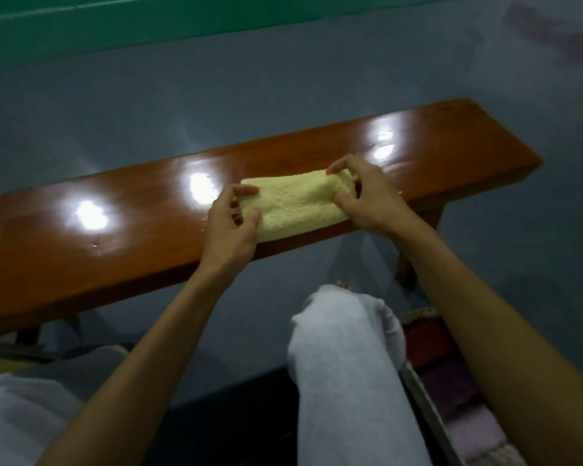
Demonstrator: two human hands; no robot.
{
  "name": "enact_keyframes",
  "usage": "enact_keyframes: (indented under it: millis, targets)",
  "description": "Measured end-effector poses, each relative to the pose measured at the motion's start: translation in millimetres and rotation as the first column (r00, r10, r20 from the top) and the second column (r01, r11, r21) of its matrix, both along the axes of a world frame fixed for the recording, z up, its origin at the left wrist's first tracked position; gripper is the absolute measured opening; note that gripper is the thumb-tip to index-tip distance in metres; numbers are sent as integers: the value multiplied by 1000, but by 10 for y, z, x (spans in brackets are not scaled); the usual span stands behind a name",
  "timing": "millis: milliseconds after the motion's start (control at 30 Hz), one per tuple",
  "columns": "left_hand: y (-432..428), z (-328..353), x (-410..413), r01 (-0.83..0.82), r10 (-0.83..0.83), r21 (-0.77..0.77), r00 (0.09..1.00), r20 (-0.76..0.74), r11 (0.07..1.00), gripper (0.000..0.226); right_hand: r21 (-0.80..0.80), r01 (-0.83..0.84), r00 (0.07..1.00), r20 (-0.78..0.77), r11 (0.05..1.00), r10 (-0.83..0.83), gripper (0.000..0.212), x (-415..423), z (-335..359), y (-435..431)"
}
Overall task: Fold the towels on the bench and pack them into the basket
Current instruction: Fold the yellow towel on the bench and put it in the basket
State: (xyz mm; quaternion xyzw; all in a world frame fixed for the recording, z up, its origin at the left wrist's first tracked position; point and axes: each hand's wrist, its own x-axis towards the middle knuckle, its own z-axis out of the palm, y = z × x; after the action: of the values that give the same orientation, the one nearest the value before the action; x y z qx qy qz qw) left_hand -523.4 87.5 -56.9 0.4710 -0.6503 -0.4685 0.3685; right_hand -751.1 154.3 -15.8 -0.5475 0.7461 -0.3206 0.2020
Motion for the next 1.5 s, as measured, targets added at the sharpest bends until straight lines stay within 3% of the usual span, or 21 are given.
enact_keyframes:
  millis: [233,400,533,700,900,1100,1300,1500]
  targets:
    - [367,-25,-674,139,-139,-22,990,-9,990,29,-15,110,994,7,994,-110,36,-625,-71,634]
    - [613,42,-1129,269,-267,-3,959,95,963,41,-5,176,984,18,984,-176,36,-1011,-85,1091]
    - [846,84,-1511,330,-333,44,938,97,943,44,21,234,972,-11,972,-234,36,-1304,-193,1450]
    - [1224,-108,-1944,328,-339,107,934,112,938,46,73,310,951,-27,948,-309,37,-1621,-472,1856]
    - [1687,-544,-2446,295,-355,298,919,171,908,42,196,404,914,-60,894,-400,38,-1885,-939,2439]
    - [2154,-1071,-2665,321,-430,367,862,268,873,39,296,473,872,-27,830,-488,35,-1969,-1505,2998]
    - [2677,-1651,-2686,222,-401,449,844,356,866,30,417,457,879,-77,786,-470,39,-1794,-2070,3406]
    - [3291,-2127,-2663,194,-453,501,758,470,843,32,452,466,884,-194,761,-426,46,-1599,-2632,3797]
